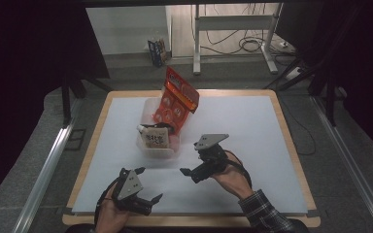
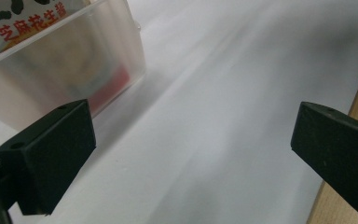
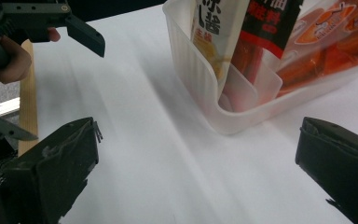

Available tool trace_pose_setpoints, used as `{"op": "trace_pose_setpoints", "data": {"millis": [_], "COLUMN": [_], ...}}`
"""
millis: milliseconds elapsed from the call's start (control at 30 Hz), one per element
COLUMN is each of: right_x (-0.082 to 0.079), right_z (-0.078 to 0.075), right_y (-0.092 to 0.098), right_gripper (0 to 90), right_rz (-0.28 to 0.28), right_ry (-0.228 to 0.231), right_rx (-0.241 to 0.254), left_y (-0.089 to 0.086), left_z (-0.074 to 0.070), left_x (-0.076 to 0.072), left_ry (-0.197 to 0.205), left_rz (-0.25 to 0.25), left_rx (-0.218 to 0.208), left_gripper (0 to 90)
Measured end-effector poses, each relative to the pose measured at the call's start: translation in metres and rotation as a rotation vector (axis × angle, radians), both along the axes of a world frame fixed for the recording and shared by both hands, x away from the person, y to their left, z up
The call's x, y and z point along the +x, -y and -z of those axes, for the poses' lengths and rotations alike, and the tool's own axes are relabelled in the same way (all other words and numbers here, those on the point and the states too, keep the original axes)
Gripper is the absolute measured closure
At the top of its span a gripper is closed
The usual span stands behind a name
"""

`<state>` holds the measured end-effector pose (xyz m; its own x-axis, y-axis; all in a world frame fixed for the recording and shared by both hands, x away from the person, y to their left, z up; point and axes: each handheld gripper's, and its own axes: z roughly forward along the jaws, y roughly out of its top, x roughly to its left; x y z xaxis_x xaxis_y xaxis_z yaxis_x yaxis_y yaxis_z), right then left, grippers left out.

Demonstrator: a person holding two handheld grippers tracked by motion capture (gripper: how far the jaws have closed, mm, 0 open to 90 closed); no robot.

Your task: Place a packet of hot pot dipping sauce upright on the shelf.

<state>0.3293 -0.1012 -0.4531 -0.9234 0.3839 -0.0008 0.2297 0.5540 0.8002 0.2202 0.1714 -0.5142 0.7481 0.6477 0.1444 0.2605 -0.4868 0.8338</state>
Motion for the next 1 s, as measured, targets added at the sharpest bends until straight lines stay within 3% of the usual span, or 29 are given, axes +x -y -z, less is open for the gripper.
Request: {"op": "trace_pose_setpoints", "data": {"millis": [500,1000], "right_x": [-0.006,-0.013], "right_z": [0.004,0.003], "right_y": [0.013,0.037], "right_gripper": [0.0,0.0], "right_rz": [0.029,0.091], "right_ry": [0.003,0.025], "right_rx": [-0.015,-0.026], "left_y": [0.000,-0.001], "left_z": [0.001,0.000], "left_x": [0.001,0.002], "left_ry": [-0.013,-0.034], "left_rz": [-0.012,-0.030], "left_rx": [0.006,-0.001], "left_gripper": [0.0,0.0]}}
